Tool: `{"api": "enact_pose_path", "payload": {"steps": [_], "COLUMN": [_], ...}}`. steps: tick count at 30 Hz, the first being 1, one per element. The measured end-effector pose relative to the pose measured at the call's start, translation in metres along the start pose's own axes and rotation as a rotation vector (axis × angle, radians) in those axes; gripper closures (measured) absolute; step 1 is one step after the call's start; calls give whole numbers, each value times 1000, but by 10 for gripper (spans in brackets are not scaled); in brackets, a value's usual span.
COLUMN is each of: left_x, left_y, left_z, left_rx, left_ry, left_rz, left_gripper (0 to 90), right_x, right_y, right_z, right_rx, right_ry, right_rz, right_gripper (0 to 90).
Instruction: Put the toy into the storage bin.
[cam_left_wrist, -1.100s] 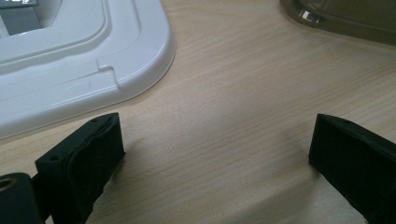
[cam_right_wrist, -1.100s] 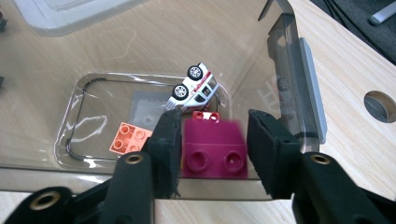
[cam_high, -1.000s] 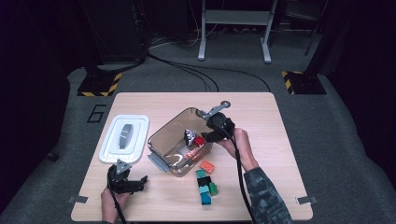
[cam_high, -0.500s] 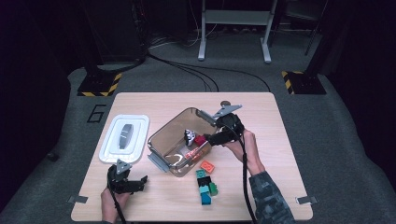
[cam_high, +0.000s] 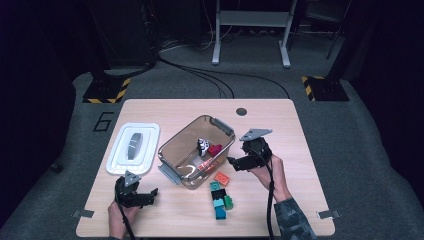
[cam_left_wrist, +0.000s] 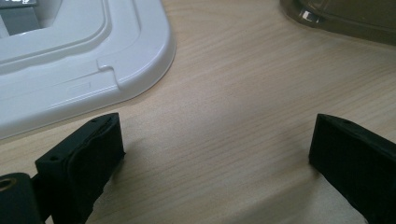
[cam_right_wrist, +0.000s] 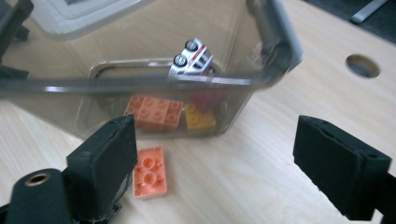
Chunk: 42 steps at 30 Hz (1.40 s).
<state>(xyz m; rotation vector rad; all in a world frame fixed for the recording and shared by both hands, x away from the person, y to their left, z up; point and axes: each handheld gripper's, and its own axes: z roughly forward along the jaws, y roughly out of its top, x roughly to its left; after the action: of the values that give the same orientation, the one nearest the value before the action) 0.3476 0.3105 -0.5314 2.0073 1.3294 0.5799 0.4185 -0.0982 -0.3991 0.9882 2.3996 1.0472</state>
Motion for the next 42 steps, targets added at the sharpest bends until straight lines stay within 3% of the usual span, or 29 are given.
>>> {"api": "enact_pose_path", "payload": {"steps": [11,16,22,27,30,34,42], "left_x": [0,0,0,0,0,0,0], "left_y": [0,0,0,0,0,0,0], "left_z": [0,0,0,0,0,0,0], "left_rx": [0,1,0,0,0,0,0], "left_ry": [-1,-1,-1,-1,-1,-1,-1], "left_rz": [0,0,-1,-1,-1,-1,-1], "left_gripper": [30,30,30,30,30,30,31], "right_x": [12,18,26,32,35,34,27], "right_y": [-42,-55,-58,-59,-60,-63,-71], "right_z": [23,38,54,68,74,76,68], "right_rx": [29,34,78,124,145,164,181], "right_ry": [52,63,87,113,117,121,82], "right_rz": [51,37,37,-1,9,9,34], "right_gripper": [142,241,340,397,464,553,577]}}
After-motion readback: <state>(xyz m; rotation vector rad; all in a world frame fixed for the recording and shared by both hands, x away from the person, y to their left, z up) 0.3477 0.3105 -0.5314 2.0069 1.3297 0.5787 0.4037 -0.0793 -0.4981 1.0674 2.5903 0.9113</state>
